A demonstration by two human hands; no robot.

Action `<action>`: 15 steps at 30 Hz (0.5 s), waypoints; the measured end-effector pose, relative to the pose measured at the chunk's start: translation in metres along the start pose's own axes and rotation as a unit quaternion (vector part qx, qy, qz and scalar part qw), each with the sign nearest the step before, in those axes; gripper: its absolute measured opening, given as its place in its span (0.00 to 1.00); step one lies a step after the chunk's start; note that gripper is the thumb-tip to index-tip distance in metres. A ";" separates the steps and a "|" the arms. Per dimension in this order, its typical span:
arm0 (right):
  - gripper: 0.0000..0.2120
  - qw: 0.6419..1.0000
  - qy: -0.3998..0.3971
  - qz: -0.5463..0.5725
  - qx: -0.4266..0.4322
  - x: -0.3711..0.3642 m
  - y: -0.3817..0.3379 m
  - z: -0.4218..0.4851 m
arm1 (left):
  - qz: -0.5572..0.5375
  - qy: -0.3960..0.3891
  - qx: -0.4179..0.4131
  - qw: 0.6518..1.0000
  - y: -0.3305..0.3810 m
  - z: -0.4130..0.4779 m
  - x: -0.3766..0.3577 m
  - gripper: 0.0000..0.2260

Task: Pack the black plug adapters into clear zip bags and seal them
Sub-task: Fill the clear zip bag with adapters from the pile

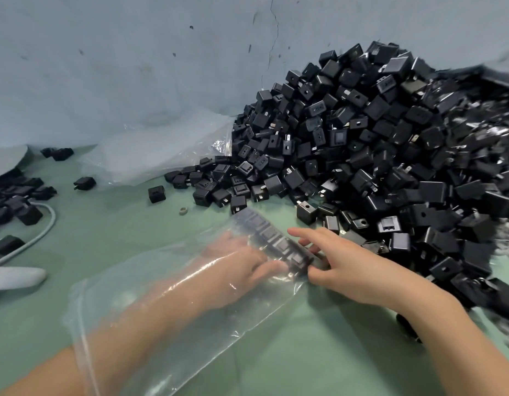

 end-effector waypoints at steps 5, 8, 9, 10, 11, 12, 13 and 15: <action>0.28 0.999 0.022 -0.025 0.003 0.001 -0.004 -0.003 | -0.078 0.107 0.091 0.987 -0.018 -0.083 0.058 0.11; 0.29 0.999 0.033 -0.034 -0.003 -0.001 -0.009 -0.004 | -0.293 0.293 0.241 0.878 -0.083 -0.157 0.103 0.20; 0.29 0.999 0.038 -0.033 -0.002 -0.002 -0.011 -0.004 | -0.354 0.340 0.291 0.821 -0.109 -0.184 0.109 0.24; 0.28 0.999 0.046 -0.030 0.002 -0.003 -0.014 -0.005 | -0.379 0.376 0.315 0.785 -0.129 -0.206 0.112 0.24; 0.26 0.998 0.058 -0.024 0.005 -0.003 -0.017 -0.005 | -0.385 0.415 0.330 0.755 -0.140 -0.222 0.114 0.21; 0.25 0.997 0.077 -0.016 0.006 -0.001 -0.020 -0.005 | -0.397 0.451 0.326 0.730 -0.147 -0.232 0.116 0.17; 0.23 0.995 0.102 -0.011 0.004 0.003 -0.022 -0.005 | -0.413 0.479 0.313 0.708 -0.150 -0.242 0.116 0.16; 0.20 0.985 0.171 -0.025 -0.007 0.013 -0.025 -0.002 | -0.421 0.509 0.283 0.696 -0.145 -0.251 0.115 0.15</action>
Point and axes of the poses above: each hand's wrist, its own z-axis towards the middle knuckle, its own x-axis out of the back of the hand, y = z × x, the point moved 7 cm from there along z, towards the middle knuckle, and after that the axes turned 11 degrees about -z, right-handed, at the moved point
